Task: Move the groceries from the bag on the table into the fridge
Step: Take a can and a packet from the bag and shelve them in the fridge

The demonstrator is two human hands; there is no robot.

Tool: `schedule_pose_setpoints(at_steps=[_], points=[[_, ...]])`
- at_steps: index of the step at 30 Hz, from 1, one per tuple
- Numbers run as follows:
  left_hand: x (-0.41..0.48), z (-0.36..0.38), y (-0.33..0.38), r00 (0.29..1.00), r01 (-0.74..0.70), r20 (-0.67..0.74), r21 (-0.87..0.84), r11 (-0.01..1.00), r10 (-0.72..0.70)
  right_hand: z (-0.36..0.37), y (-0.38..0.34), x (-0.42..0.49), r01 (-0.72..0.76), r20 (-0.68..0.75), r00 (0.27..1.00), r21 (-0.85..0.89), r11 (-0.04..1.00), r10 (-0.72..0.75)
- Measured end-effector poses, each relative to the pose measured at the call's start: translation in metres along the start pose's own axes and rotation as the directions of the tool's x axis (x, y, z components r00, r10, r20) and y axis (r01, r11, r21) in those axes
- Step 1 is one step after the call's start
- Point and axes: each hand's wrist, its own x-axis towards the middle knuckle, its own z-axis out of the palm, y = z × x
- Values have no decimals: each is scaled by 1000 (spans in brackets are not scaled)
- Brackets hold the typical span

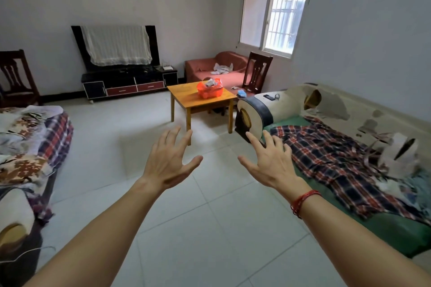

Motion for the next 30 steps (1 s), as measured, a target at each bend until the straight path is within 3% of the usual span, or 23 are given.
schedule_pose_setpoints(at_steps=[30], points=[[478,238,-150,995,16,96,-4,1000,-16,155,64,519,17,104,995,-39,999,-13]])
